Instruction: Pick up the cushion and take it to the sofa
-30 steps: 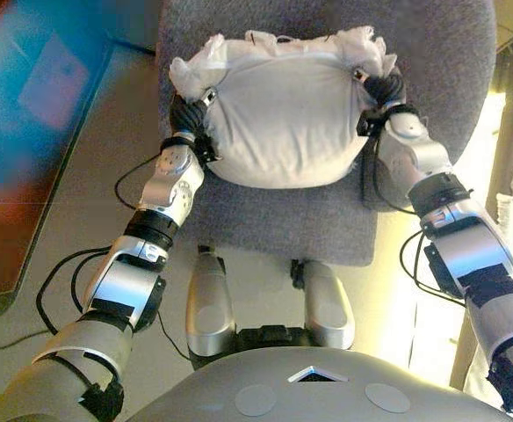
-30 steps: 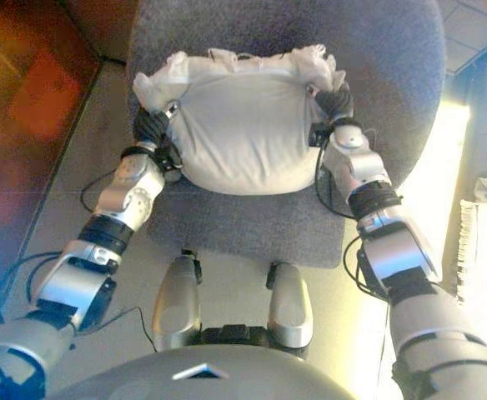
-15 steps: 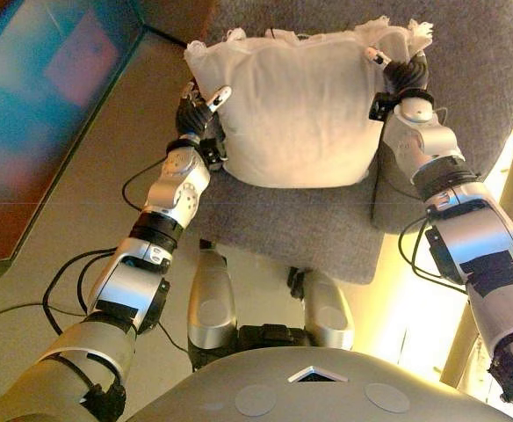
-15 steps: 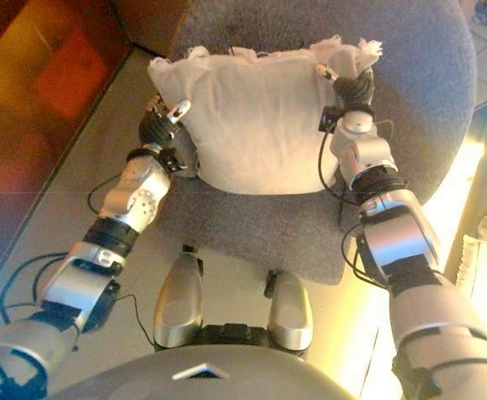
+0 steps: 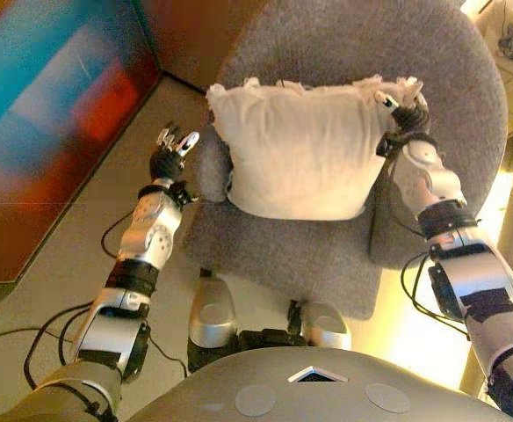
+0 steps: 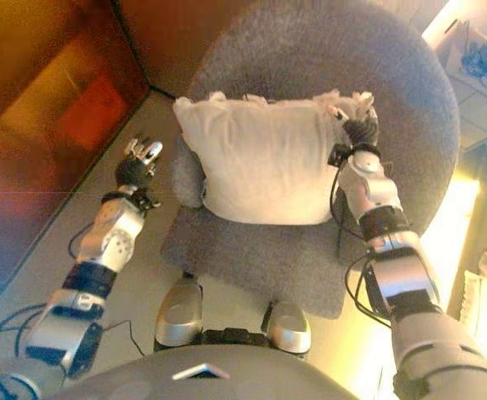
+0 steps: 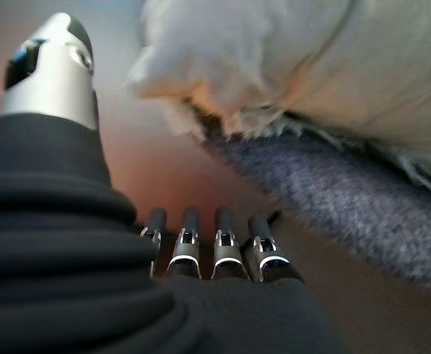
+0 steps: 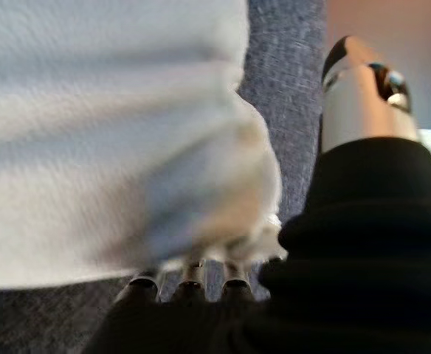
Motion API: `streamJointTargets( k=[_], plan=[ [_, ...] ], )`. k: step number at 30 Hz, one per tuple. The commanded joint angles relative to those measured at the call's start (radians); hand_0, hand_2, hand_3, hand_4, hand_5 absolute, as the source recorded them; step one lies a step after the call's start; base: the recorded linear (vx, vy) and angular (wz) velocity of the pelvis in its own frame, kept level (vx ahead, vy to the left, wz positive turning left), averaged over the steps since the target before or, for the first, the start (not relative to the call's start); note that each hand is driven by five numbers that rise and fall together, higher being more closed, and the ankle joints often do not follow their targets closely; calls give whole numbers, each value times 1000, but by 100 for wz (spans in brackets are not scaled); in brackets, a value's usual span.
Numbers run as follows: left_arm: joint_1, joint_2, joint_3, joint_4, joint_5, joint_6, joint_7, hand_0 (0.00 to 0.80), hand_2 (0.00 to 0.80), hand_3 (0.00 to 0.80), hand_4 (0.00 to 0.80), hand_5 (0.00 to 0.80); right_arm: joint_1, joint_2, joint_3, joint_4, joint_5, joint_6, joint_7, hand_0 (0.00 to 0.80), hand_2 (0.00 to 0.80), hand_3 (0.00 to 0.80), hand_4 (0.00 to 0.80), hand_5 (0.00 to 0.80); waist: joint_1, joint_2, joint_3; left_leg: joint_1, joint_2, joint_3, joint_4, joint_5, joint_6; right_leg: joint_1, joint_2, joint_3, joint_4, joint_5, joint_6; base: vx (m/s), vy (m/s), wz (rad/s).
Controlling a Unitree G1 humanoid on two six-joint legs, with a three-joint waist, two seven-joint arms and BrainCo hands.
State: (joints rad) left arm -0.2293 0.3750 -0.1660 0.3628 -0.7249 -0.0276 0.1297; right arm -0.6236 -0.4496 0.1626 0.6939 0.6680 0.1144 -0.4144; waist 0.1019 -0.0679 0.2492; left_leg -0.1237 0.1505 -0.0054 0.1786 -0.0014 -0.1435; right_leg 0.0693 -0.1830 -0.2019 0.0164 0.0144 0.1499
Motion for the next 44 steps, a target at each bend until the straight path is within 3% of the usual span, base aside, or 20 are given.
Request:
streamJointTargets(
  k=[1, 6, 12, 15, 21, 25, 30, 38, 44],
  plan=[
    [53, 9, -18, -62, -8, -46, -61, 0, 0, 0, 0, 0, 56, -87, -43, -61, -22, -87, -9, 0, 0, 0, 0, 0, 31, 3, -115, 33, 82, 50, -22, 20, -49, -44, -76, -6, 42, 23, 74, -11, 49, 3],
    [151, 6, 11, -109, -58, -81, -105, 0, 0, 0, 0, 0, 143, -93, -139, -134, -54, -180, -49, 0, 0, 0, 0, 0, 24, 8, -145, 82, 67, 86, -74, 18, -36, -31, -87, -31, -9, 61, 82, -15, 56, -2],
    [211, 10, 54, -142, -126, -58, -154, 0, 0, 0, 0, 0, 194, -109, -187, -172, -40, -198, 30, 0, 0, 0, 0, 0, 10, 13, -170, 111, 47, 107, -76, -7, -17, -40, -88, -16, -30, 86, 85, -29, 43, -9],
    [248, -3, 75, -159, -115, -83, -148, 0, 0, 0, 0, 0, 280, -81, -212, -239, -23, -203, 82, 0, 0, 0, 0, 0, -5, 14, -178, 123, 34, 123, -91, -9, -4, -45, -86, -13, -41, 98, 87, -44, 42, -16],
    [322, -46, 101, -204, -70, -87, -218, 0, 0, 0, 0, 0, 531, 77, -210, -431, -7, -261, 266, 0, 0, 0, 0, 0, -56, 10, -183, 144, 13, 156, -131, -6, 20, -74, -78, 5, -45, 114, 92, -75, 16, -10],
    [356, -47, 96, -240, -34, -108, -308, 0, 0, 0, 0, 0, 645, 194, -146, -452, 151, -249, 468, 0, 0, 0, 0, 0, -85, 14, -182, 152, -3, 173, -153, -5, 31, -87, -71, 6, -55, 123, 94, -99, 20, -18],
    [383, -41, 68, -280, -77, -140, -348, 0, 0, 0, 0, 0, 713, 240, -78, -468, 355, -242, 651, 0, 0, 0, 0, 0, -101, 21, -180, 157, -26, 175, -175, -4, 41, -99, -61, 7, -62, 130, 91, -65, 23, -13],
    [340, -39, -8, -288, -62, -160, -287, 0, 0, 0, 0, 0, 656, 226, 21, -448, 285, -294, 620, 0, 0, 0, 0, 0, -102, 27, -178, 144, -39, 182, -164, -13, 45, -109, -53, 11, -60, 120, 83, -52, 13, -2],
    [372, -32, 9, -294, -68, -138, -287, 0, 0, 0, 0, 0, 681, 219, 25, -453, 279, -272, 617, 0, 0, 0, 0, 0, -97, 27, -183, 151, -42, 183, -172, -12, 46, -96, -52, 5, -69, 120, 81, 0, 0, 0]
  ],
)
